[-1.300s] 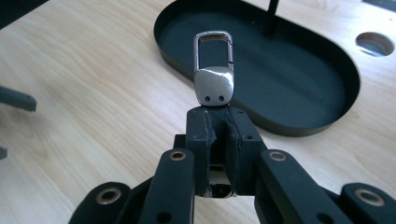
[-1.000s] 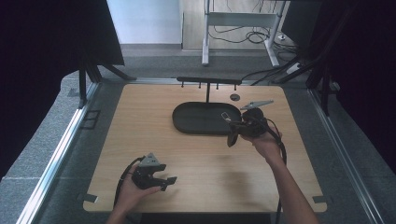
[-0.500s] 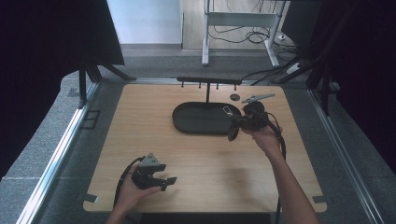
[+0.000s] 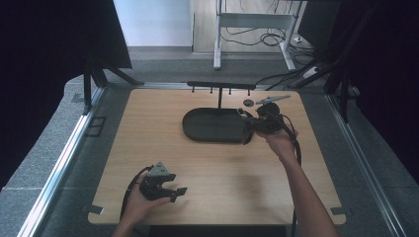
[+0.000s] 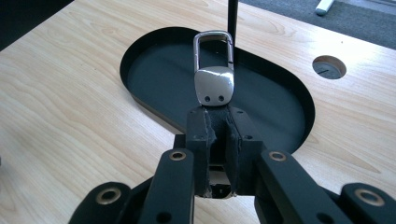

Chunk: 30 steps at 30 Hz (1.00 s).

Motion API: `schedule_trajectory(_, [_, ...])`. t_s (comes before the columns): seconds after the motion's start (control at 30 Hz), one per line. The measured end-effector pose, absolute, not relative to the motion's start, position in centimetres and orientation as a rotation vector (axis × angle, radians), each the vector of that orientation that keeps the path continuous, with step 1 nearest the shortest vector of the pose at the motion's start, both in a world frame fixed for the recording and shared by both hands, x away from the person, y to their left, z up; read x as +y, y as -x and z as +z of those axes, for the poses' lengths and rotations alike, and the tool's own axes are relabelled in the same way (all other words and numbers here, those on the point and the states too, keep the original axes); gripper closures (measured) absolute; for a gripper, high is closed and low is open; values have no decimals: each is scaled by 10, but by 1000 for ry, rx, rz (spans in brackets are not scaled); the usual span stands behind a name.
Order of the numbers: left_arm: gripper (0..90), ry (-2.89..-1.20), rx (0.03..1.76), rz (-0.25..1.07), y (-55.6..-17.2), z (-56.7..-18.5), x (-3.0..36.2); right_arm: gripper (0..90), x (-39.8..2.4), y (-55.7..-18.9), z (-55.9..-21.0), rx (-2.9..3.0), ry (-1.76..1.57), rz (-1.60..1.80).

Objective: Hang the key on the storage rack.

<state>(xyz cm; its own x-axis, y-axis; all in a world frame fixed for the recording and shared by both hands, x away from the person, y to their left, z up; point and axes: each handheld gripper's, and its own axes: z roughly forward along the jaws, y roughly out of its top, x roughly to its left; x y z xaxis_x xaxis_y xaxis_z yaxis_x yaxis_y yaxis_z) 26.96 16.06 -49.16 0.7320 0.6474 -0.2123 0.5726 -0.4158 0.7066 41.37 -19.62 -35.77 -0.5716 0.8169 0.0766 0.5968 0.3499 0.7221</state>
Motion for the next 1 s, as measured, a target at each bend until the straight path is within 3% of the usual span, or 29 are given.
schedule_trajectory(1.0, [297,-2131,916,107,-269,-492,159,808,-217,-431,-364,2169,-1375,1084])
